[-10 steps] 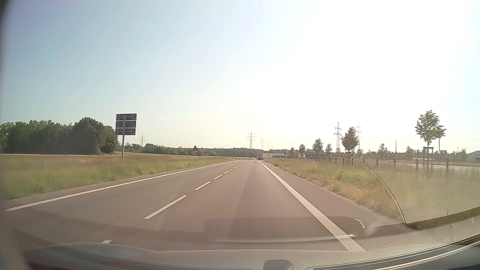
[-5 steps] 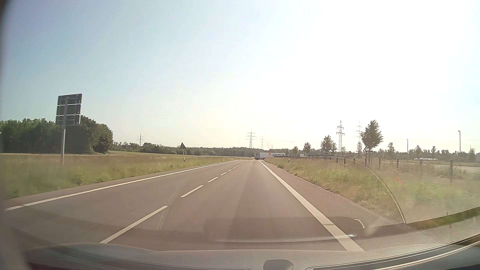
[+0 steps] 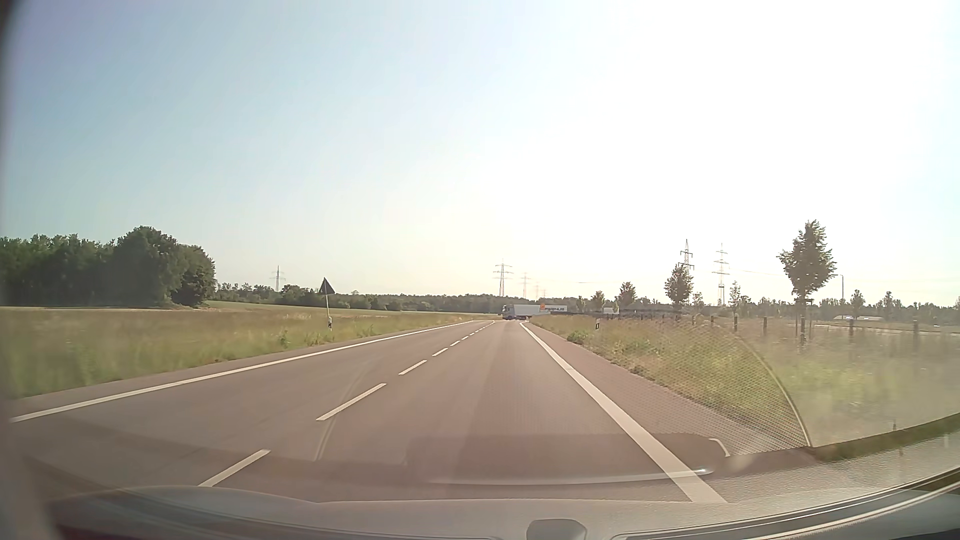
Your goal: Follow the waypoints while adhering to traffic rules and regulations
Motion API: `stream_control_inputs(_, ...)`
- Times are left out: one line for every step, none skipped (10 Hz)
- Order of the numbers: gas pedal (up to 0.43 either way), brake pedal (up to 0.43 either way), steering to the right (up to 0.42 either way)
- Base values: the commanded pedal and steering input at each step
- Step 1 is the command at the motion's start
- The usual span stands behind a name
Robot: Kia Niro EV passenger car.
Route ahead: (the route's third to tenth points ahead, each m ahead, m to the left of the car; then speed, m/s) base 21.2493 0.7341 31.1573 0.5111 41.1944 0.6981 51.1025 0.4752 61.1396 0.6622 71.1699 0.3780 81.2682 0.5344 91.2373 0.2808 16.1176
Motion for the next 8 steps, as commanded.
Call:
stream_control_inputs(0.067,0.018,0.002)
stream_control_inputs(0.067,0.018,0.002)
stream_control_inputs(0.067,0.018,0.002)
stream_control_inputs(0.067,0.018,0.001)
stream_control_inputs(0.067,0.018,0.001)
stream_control_inputs(0.067,0.018,0.002)
stream_control_inputs(0.067,0.018,0.001)
stream_control_inputs(0.067,0.018,0.001)
